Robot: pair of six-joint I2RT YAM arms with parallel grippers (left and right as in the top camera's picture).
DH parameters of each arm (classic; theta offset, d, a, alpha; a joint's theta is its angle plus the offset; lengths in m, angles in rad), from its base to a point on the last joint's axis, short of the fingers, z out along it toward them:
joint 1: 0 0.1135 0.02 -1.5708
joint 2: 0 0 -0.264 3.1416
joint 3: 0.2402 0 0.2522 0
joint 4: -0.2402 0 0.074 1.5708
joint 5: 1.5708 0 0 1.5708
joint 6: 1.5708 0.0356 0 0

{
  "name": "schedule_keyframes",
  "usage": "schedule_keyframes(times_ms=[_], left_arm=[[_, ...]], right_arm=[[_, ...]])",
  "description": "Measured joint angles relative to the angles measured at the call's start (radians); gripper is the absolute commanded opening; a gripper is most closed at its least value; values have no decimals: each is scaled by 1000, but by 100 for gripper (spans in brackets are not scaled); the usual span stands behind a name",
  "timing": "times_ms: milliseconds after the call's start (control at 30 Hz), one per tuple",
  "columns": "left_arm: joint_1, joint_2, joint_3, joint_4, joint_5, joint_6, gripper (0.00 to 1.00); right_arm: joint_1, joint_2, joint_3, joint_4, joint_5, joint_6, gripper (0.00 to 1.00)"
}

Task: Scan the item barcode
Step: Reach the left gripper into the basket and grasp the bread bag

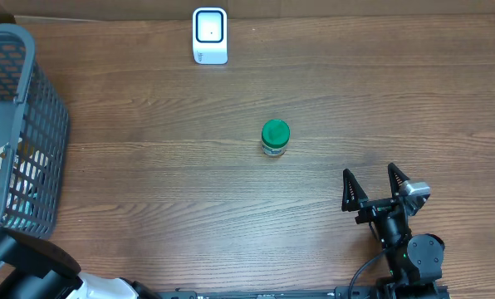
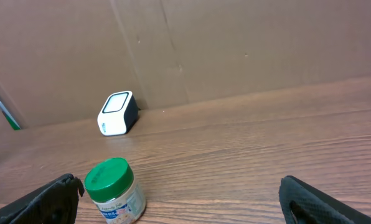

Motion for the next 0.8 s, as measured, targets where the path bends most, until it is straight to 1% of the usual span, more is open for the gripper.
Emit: schedule_keyframes(times_ms=[133,167,200,433,600,800], left_arm=[[0,3,-115,133,-19,90,100],[0,4,-121,140,-21,102,100],[0,5,-142,172,-24,146,100],[0,19,-169,229,-35,388,99],[-1,72,-169,239,-39,461,97],[-15,151,-172,265,-43,514,97]], right_arm=[[0,0,0,1,0,0,100],[0,0,0,0,0,0,100],[0,0,0,1,0,0,100],[0,0,0,0,0,0,100],[0,0,0,0,0,0,100],[0,0,0,0,0,0,100]])
